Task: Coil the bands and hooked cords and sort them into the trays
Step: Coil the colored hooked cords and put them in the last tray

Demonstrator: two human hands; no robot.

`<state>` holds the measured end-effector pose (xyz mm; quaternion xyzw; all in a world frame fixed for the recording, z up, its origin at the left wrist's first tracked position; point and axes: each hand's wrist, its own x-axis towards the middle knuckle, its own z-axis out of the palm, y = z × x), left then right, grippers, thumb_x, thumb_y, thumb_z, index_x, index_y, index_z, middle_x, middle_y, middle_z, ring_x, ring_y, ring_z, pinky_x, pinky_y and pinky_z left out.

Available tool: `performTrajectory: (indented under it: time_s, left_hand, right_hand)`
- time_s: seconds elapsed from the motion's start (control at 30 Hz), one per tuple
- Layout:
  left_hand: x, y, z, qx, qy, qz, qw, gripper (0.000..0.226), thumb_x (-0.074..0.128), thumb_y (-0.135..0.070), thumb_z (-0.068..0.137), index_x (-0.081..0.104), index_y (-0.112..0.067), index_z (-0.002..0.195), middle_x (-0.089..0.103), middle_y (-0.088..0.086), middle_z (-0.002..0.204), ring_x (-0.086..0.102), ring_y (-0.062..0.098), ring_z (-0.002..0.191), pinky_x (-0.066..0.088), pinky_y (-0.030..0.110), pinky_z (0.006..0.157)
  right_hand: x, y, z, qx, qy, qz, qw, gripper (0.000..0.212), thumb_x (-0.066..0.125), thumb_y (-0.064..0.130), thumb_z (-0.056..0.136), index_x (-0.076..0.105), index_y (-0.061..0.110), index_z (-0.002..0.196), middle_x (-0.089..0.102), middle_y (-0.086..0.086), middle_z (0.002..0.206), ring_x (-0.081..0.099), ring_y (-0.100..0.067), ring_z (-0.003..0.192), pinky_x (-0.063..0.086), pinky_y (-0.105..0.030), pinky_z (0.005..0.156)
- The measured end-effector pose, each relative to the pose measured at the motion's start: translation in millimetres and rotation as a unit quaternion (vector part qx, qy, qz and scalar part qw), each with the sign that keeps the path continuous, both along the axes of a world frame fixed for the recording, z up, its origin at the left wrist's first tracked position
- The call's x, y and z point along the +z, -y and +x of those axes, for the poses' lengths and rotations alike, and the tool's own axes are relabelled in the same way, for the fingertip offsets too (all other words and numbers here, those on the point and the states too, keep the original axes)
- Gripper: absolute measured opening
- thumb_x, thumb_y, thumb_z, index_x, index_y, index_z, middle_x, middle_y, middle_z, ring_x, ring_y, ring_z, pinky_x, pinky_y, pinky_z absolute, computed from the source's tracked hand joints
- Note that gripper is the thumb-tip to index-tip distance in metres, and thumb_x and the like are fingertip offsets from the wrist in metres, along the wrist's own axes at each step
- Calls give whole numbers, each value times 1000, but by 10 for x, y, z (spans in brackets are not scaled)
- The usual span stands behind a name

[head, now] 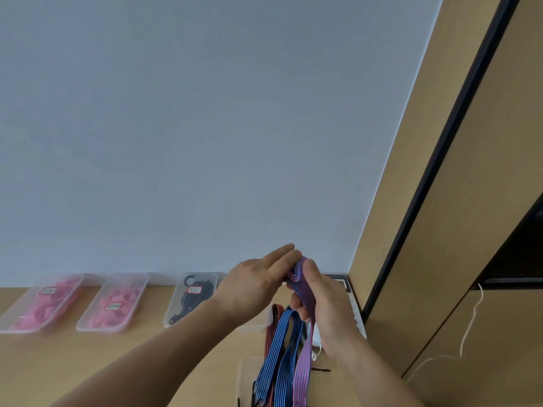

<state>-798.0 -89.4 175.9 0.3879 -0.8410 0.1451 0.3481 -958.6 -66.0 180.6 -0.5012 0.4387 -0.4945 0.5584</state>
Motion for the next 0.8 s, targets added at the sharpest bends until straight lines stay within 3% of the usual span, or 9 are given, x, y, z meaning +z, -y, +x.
performTrajectory:
  time_s: [0.07,0.13,0.2,0.27,0.33,0.43,0.5,0.67,0.8]
  left_hand:
    - [-38,3,12,-14,-78,54,995,57,59,7,82,50,-18,133,58,4,140,71,23,97,60,32,68]
    - [-9,-36,-15,-31,-232,193,953,58,51,8,87,48,-24,136,55,-5,141,64,10,115,55,23,83]
    - [78,-48,-54,-49,-416,375,827,48,51,-2,93,46,-23,136,63,-5,130,66,9,110,55,24,83]
    - [189,-35,-80,-63,-520,512,680,37,52,-21,95,56,-7,129,72,9,113,72,21,98,57,39,86]
    - [258,-61,-93,-104,-511,577,629,42,47,-34,96,66,1,111,72,17,98,69,26,82,55,45,88]
    - [277,-120,-126,-150,-511,568,627,46,59,-33,89,62,10,106,66,23,91,61,27,71,54,40,81]
    - [267,-109,-116,-129,-528,548,636,50,65,-28,84,57,9,115,69,26,105,65,29,83,51,47,86]
    - [292,-96,-137,-97,-520,486,695,21,66,-9,92,54,-7,108,75,14,95,63,25,79,50,39,78]
    - [274,-92,-161,-78,-503,435,742,24,70,-13,89,55,-12,108,76,13,95,66,19,76,53,37,75]
  right_hand:
    - [10,-14,1,-4,8,-14,1000,65,59,66,71,69,2,80,62,-8,59,47,-13,45,37,-25,47]
    - [27,-14,-23,-7,26,-25,999,62,63,60,71,66,-1,85,64,-7,61,47,-11,45,39,-24,48]
    - [37,-7,-42,0,37,-35,999,59,65,54,71,65,-2,89,66,-7,65,47,-11,46,40,-22,49]
    - [27,-5,-44,7,36,-48,998,53,66,49,73,65,-1,89,68,-7,66,47,-11,47,40,-21,48]
    - [1,-6,-39,8,21,-59,998,46,66,45,74,65,2,88,68,-6,66,48,-11,46,40,-21,48]
    - [-27,-3,-42,8,-8,-65,998,38,66,43,76,68,6,87,68,-6,64,49,-12,44,41,-20,47]
    - [-36,5,-55,5,-19,-57,998,37,65,42,76,68,7,84,67,-7,62,49,-13,43,42,-21,46]
    - [-67,-15,-39,-19,-27,-28,999,41,63,40,80,65,-1,75,59,-6,49,46,-14,37,38,-20,40]
    - [-74,-28,-30,-20,-30,-13,999,38,62,33,91,66,-2,77,59,-7,50,46,-14,38,37,-19,40]
